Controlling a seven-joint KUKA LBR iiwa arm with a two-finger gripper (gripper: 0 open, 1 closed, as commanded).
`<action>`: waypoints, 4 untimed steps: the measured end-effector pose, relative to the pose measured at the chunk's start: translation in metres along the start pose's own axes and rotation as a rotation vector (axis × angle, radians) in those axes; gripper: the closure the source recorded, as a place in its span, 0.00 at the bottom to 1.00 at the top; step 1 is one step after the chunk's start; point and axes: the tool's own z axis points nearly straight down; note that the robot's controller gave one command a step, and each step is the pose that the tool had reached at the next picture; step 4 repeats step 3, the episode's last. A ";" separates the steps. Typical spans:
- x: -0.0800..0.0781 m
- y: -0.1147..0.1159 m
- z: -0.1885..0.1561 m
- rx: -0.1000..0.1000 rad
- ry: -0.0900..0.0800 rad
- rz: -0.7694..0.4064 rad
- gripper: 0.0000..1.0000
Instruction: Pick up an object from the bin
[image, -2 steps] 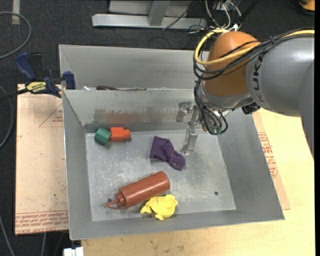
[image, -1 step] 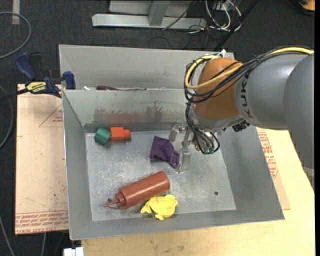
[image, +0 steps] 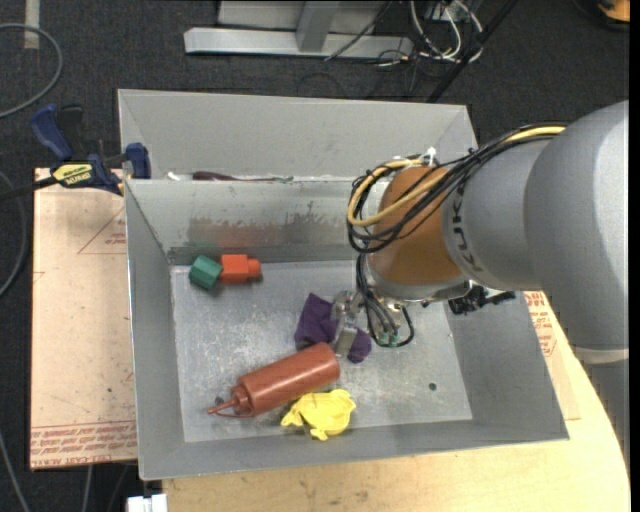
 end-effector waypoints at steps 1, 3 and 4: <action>0.000 0.000 0.000 0.000 0.000 0.000 1.00; -0.006 0.014 -0.171 -0.001 -0.003 -0.018 1.00; -0.006 0.014 -0.171 -0.001 -0.003 -0.018 1.00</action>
Offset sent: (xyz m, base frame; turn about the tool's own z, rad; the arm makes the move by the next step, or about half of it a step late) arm 0.0002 -0.0065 0.2877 -0.0199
